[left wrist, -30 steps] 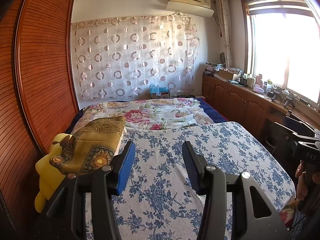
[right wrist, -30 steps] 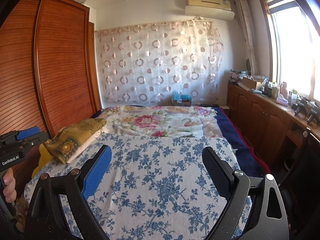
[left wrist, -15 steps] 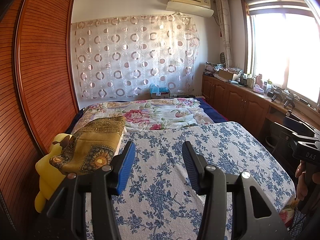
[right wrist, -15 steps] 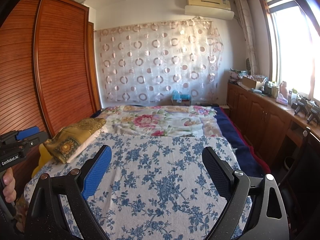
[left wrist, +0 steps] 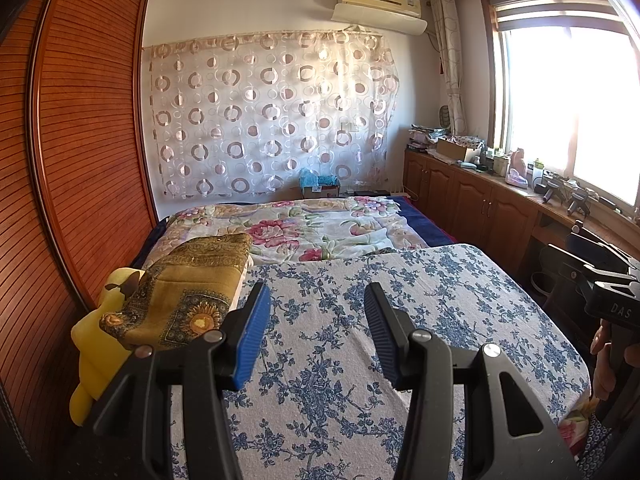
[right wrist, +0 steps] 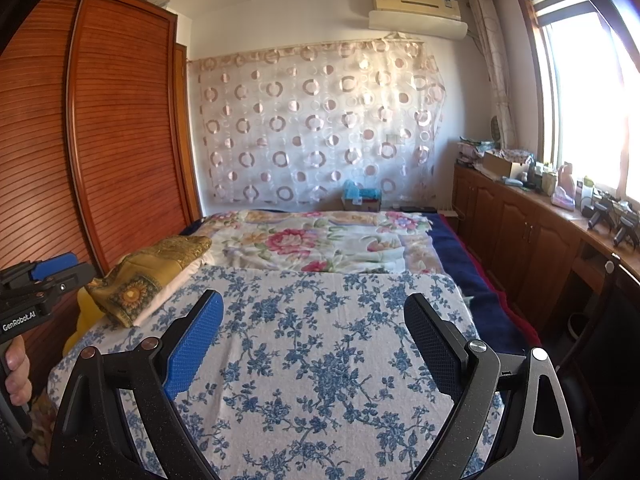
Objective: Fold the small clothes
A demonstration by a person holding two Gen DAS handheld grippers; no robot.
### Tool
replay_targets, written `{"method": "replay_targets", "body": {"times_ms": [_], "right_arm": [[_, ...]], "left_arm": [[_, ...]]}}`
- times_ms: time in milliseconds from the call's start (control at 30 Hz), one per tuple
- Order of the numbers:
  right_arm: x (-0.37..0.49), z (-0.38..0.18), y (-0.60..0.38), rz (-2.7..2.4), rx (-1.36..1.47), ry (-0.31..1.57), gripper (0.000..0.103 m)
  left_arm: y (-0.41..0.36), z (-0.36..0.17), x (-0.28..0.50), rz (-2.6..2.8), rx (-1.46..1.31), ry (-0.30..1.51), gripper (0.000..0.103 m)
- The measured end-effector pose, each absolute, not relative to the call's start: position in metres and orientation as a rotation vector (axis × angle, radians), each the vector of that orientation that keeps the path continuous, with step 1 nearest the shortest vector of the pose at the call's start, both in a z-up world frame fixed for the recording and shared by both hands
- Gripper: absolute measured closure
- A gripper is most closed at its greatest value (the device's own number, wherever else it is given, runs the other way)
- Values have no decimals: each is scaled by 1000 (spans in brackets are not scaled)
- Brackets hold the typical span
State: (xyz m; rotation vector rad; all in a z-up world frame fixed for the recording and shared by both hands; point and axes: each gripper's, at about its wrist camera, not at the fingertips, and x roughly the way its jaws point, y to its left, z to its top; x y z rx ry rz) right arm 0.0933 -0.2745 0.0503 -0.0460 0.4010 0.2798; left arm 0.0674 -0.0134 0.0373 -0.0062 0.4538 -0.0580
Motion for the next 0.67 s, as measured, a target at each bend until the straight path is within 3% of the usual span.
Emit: {"method": "replay_targets", "body": {"times_ms": [667], "right_arm": [[93,49,-276,278,-45,401,10]], "left_arm": [[-14,37,67,-59,-7,455,54]]}}
